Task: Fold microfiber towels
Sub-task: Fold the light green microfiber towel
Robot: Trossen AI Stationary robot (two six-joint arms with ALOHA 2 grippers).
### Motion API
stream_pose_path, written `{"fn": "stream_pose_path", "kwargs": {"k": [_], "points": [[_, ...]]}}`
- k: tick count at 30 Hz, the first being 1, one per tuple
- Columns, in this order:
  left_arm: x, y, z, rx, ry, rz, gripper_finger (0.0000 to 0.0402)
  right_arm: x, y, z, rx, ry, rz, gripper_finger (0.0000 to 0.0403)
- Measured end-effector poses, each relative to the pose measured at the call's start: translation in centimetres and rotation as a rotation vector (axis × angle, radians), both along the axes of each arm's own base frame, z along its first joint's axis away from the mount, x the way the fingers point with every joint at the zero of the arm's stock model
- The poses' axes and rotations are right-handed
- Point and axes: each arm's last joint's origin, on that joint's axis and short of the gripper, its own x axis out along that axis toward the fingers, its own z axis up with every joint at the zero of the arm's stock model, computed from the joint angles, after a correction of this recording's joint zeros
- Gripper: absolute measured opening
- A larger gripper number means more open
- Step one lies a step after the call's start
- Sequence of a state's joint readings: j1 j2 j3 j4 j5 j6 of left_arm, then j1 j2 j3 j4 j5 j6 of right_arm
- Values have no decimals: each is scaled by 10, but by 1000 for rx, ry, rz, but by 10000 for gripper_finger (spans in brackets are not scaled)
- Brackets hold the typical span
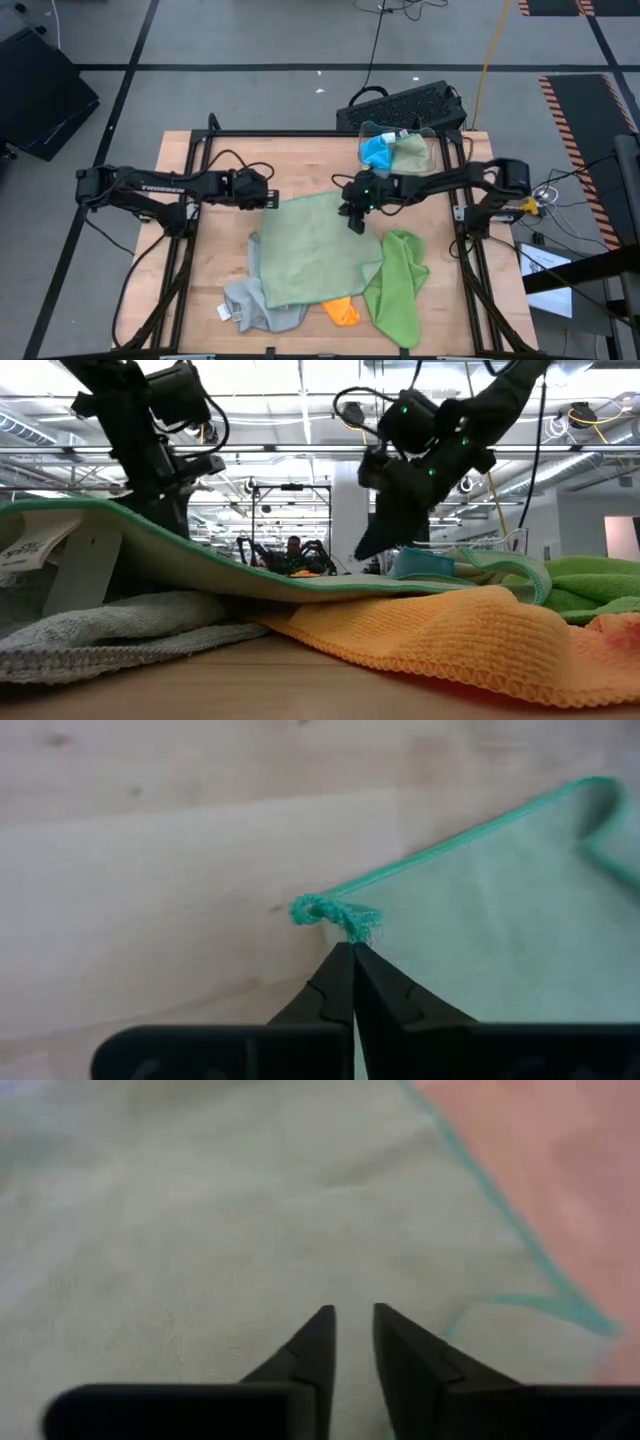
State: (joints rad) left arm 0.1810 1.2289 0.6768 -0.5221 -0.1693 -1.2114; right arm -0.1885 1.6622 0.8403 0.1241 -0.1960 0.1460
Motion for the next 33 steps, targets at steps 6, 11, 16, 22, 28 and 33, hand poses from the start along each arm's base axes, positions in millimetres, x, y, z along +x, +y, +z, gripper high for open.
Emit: {"fn": "stream_pose_path", "kwargs": {"k": [6, 11, 16, 22, 28, 33], "points": [[8, 1, 14, 20, -45, -36, 2, -3, -3, -19, -21, 122, -97, 6], [12, -2, 24, 27, -63, -65, 1, -8, -12, -21, -78, 171, -170, 11], [16, -4, 33, 32, -79, -79, 1, -16, -22, -22, -93, 235, -243, 2], [19, -6, 42, 36, -97, -91, 1, -26, -28, -18, -109, 306, -301, 1], [24, -7, 53, 57, -130, -124, 0, -40, -23, 1, -67, 341, -351, 1], [23, -8, 54, 57, -129, -134, 0, -51, -10, 24, -79, 310, -467, 0]]}}
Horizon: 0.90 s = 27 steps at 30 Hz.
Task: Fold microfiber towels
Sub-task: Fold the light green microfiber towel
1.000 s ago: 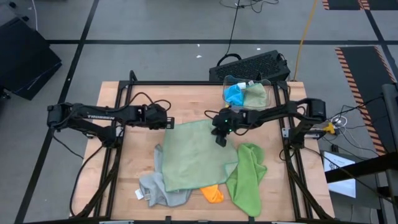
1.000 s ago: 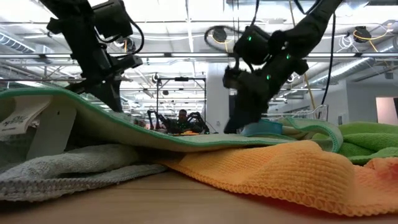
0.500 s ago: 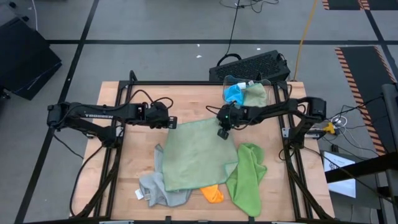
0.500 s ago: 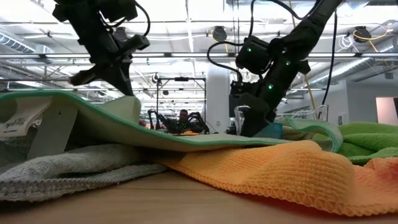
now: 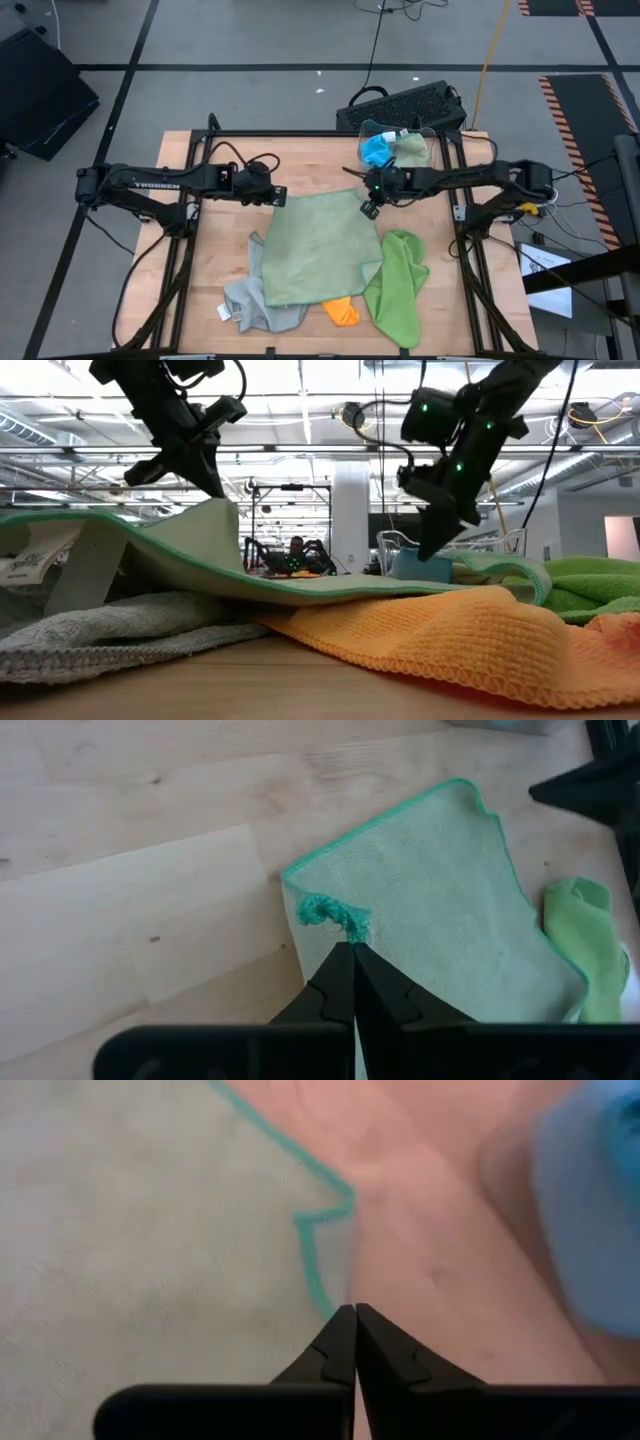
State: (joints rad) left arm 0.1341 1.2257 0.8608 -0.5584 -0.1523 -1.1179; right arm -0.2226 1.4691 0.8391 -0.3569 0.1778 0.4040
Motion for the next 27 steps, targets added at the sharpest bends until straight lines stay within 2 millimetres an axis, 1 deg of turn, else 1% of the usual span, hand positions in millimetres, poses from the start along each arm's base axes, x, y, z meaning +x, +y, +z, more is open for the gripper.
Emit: {"fn": "stream_pose_path", "kwargs": {"k": [2, 5, 6, 8, 10, 12, 15, 18, 22, 27], "points": [[0, 0, 1, 2, -4, -18, 0, 2, 6, 6, 2, -43, 21, 0], [0, 0, 1, 5, -3, -30, 0, 11, 18, 10, 77, -141, 115, 0], [0, -1, 1, 5, -4, -36, 0, 14, 22, 9, 82, -147, 125, 0], [0, -1, 1, 8, -8, -49, 0, 17, 26, 2, 14, -123, 91, 0], [0, -1, 1, 7, -3, -60, 0, 22, 24, -7, -81, -84, 55, 0], [0, -1, 1, 7, -3, -72, 0, 28, 21, -16, -124, -86, 60, 0], [0, -1, 1, 6, -3, -72, 0, 36, 18, -30, -93, -82, 105, 0], [0, -1, 1, 2, -4, -67, 0, 37, 18, -46, -79, -22, 104, 0], [0, -1, 1, -2, -7, -61, 0, 38, 17, -54, -108, 8, 115, 0], [0, -1, 1, -2, -6, -62, 0, 38, 13, -55, -160, 31, 88, 0]]}}
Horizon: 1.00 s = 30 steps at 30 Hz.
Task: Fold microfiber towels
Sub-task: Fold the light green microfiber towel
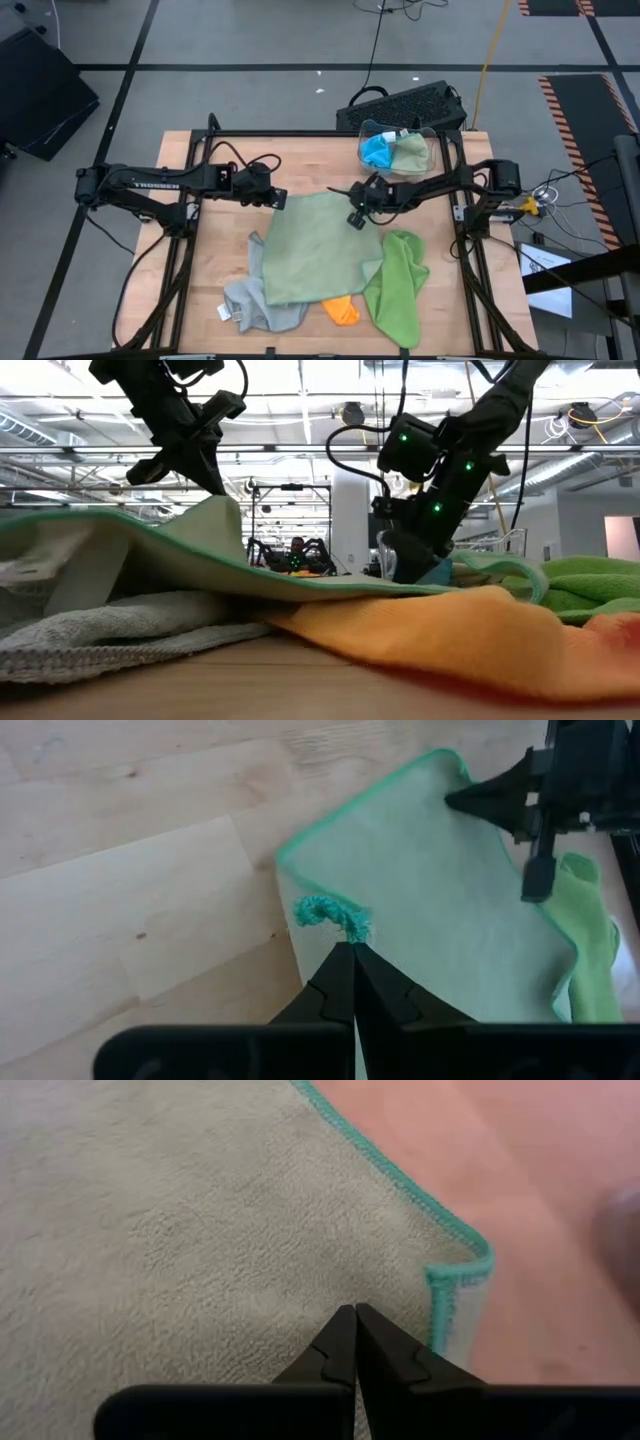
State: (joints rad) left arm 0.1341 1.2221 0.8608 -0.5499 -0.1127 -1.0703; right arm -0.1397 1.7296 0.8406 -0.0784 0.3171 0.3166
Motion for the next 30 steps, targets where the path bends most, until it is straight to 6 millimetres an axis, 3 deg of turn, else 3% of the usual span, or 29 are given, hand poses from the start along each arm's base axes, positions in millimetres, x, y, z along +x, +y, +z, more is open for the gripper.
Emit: {"fn": "stream_pose_path", "kwargs": {"k": [10, 16, 23, 30], "points": [[-5, 0, -4, 4, 71, 2, 0, -4, -15, 5, 36, -18, -18, 0], [-10, 2, -4, 29, 110, -18, 0, -10, -10, 35, 213, -143, -7, 0], [-19, 17, 6, 155, 100, -11, 0, -22, 34, 68, 470, -229, -12, 0], [-35, 43, 17, 285, 111, -31, 0, -21, 76, 55, 585, -176, -140, 0]]}}
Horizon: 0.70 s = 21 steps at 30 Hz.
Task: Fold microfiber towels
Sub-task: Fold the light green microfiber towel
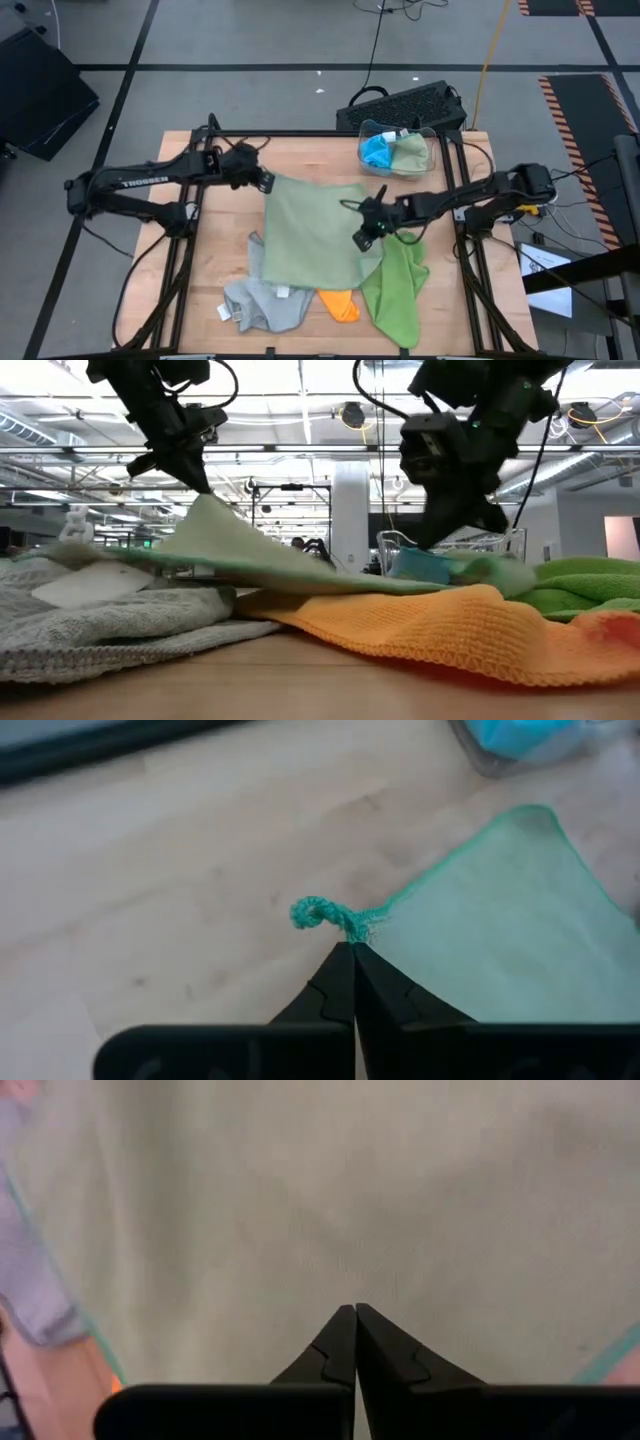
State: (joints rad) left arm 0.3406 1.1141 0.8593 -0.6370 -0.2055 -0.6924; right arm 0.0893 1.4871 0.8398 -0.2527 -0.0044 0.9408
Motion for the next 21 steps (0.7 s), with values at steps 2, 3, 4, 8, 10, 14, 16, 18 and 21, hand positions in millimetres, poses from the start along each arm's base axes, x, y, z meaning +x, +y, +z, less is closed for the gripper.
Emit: {"fn": "stream_pose_path", "kwargs": {"k": [2, 3, 4, 8, 10, 14, 16, 18, 21], "points": [[-4, 7, 1, 16, 9, -4, 0, 0, 9, -6, 27, 29, -14, 0], [-7, 10, 3, 20, 8, -12, 0, 1, 13, -9, 40, 37, -21, 0], [-10, 13, 4, 20, 10, -25, 0, 1, 18, -12, 50, 49, -21, 0], [-14, 22, 4, 39, 30, -54, 0, 6, 34, -19, 77, 29, -9, 0], [-15, 25, 4, 52, 34, -68, 0, 8, 40, -21, 88, 12, 14, 0], [-18, 30, 4, 65, 40, -60, 0, 4, 52, -26, 140, 57, 97, 0], [-19, 32, 5, 64, 35, -56, 0, 0, 56, -27, 162, 103, 137, 0], [-19, 33, 5, 57, 31, -48, 0, -6, 57, -30, 178, 173, 156, 0], [-19, 33, 5, 40, 14, -49, 0, -14, 53, -25, 203, 231, 179, 0]]}}
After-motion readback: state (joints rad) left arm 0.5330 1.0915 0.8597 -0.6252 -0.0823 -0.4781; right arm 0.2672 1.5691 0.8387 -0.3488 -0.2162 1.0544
